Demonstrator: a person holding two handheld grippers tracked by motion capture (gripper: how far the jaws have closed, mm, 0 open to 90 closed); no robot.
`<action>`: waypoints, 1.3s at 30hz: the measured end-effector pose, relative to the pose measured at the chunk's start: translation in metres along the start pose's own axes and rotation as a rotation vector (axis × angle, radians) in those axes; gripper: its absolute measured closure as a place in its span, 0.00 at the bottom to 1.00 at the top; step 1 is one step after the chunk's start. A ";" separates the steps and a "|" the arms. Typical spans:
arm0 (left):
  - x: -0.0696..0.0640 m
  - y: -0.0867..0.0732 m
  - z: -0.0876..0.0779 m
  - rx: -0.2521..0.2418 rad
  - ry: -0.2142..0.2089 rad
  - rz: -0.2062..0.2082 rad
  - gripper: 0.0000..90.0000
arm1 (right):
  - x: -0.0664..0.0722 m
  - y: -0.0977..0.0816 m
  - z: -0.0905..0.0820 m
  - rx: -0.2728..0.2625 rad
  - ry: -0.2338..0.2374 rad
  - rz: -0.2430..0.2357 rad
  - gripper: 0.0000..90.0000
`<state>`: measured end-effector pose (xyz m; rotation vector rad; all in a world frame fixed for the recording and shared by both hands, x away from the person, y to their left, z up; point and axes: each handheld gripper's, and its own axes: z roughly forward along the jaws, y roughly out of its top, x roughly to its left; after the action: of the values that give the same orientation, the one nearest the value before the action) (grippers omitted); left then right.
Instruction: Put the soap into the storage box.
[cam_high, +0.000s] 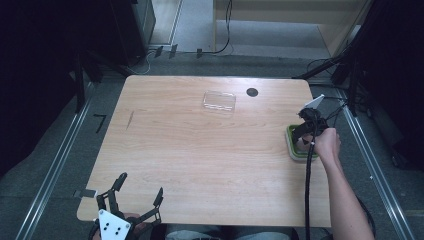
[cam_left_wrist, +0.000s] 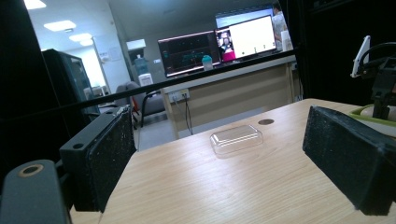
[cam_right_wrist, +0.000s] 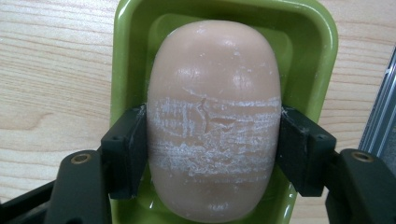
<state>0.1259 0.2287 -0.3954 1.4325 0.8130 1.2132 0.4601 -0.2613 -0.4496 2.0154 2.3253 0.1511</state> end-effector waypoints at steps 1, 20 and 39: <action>0.000 0.000 0.000 0.000 0.001 -0.001 0.11 | 0.000 0.000 0.000 -0.001 -0.001 0.002 0.38; 0.000 0.000 0.000 -0.001 0.001 -0.001 0.11 | 0.000 -0.001 0.001 0.007 -0.010 0.003 0.37; -0.002 0.000 0.004 0.000 -0.006 0.002 0.11 | -0.004 -0.010 -0.011 -0.020 0.019 -0.007 0.25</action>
<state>0.1296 0.2258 -0.3954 1.4371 0.8075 1.2098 0.4497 -0.2667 -0.4401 2.0049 2.3316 0.1931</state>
